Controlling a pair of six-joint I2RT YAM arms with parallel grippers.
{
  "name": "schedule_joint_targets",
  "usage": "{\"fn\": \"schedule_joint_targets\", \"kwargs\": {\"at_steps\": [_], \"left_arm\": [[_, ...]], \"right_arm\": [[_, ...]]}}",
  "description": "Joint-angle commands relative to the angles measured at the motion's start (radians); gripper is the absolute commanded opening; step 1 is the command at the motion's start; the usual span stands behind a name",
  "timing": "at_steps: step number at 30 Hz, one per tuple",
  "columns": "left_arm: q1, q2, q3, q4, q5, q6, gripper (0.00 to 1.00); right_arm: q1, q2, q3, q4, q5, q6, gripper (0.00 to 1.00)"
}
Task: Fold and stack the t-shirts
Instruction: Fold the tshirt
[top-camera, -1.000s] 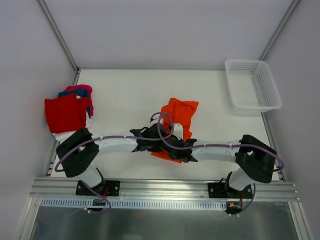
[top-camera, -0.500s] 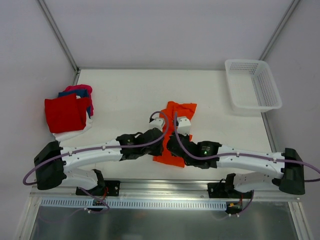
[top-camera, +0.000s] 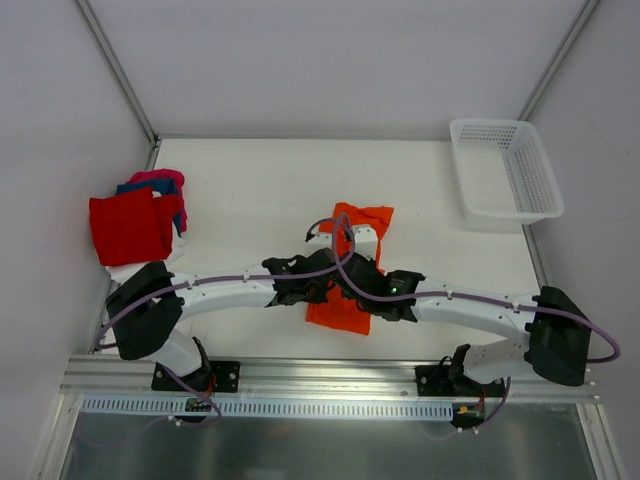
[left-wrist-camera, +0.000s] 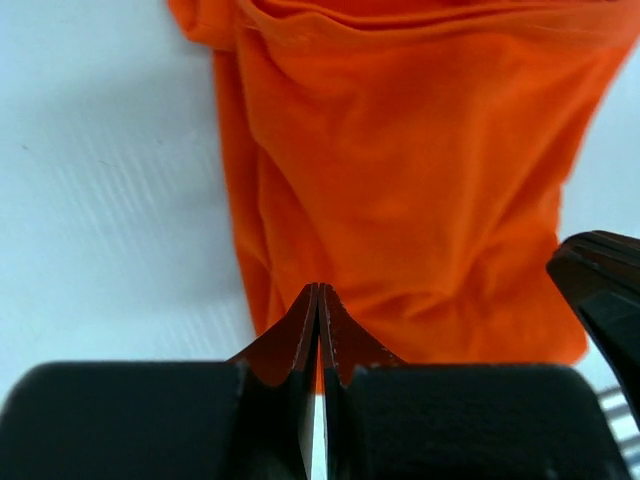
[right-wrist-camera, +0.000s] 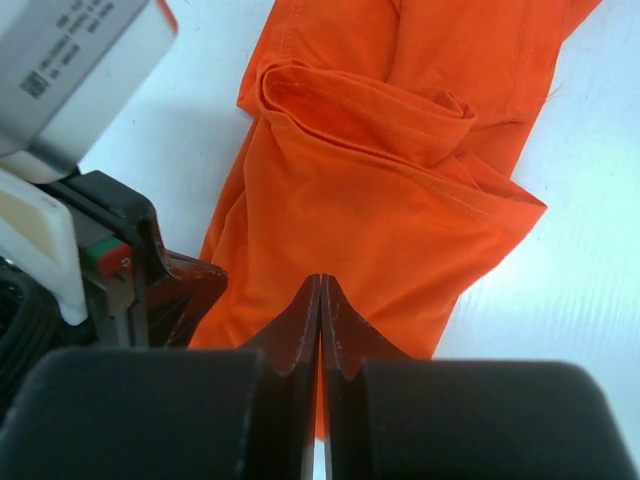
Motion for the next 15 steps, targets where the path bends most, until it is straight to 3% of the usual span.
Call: {"fn": "schedule_joint_targets", "kwargs": {"at_steps": [1,15], "left_arm": [[-0.023,0.044,0.074,0.041,-0.035,0.041,0.0],[0.112,0.13,0.106,0.18,0.068,0.115,0.0]], "right_arm": [[-0.054,0.084,-0.001,0.099,-0.075,-0.048,0.01],[-0.194,0.243,-0.009,0.231,-0.203,-0.061,0.0]]}}
